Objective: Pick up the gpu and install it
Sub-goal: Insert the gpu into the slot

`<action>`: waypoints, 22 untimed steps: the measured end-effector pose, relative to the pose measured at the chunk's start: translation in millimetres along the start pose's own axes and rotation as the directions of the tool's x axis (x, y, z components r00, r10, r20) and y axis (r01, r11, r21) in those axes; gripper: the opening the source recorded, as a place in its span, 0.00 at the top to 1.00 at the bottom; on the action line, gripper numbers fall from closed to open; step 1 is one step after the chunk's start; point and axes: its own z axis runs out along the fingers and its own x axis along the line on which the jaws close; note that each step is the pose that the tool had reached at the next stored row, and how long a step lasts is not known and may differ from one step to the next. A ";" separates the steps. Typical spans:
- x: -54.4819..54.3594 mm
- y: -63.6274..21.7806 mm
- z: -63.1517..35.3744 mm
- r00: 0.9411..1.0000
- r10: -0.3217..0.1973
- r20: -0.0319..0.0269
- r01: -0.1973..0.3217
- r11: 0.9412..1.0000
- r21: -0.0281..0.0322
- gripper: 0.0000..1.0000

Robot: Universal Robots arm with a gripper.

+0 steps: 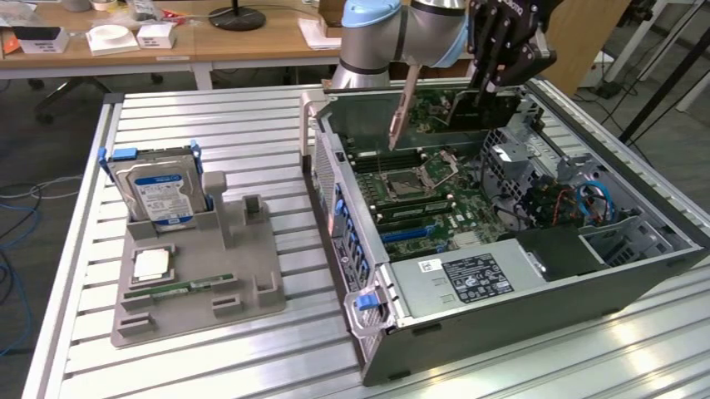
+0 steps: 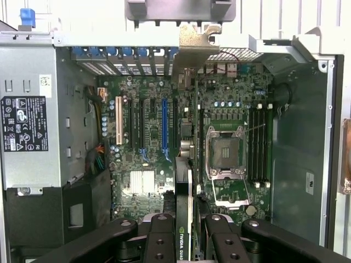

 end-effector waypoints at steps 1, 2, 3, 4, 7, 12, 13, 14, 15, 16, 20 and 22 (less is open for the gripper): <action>0.0 0.0 0.2 1.000 0.000 0.000 0.000 1.000 0.001 0.75; 0.0 0.0 0.5 1.000 -0.001 0.000 0.001 1.000 0.001 0.75; 0.0 0.0 0.8 1.000 -0.001 0.000 0.001 1.000 0.002 0.75; 0.1 0.0 1.2 1.000 -0.002 0.000 0.002 1.000 0.002 0.75; 0.1 0.0 2.3 1.000 -0.003 0.000 0.003 1.000 0.004 0.75; 0.2 0.0 4.1 1.000 -0.004 0.000 0.004 1.000 0.007 0.75; 0.2 0.0 4.5 1.000 -0.005 0.000 0.005 1.000 0.007 0.75; 0.2 0.0 4.9 1.000 -0.005 0.000 0.005 1.000 0.008 0.75; 0.2 0.0 5.2 1.000 -0.005 0.000 0.005 1.000 0.008 0.75; 0.3 0.0 5.5 1.000 -0.006 0.000 0.006 1.000 0.009 0.75; 0.3 0.1 5.8 1.000 -0.006 0.000 0.006 1.000 0.010 0.75; 0.3 0.1 6.1 1.000 -0.006 0.000 0.006 1.000 0.010 0.75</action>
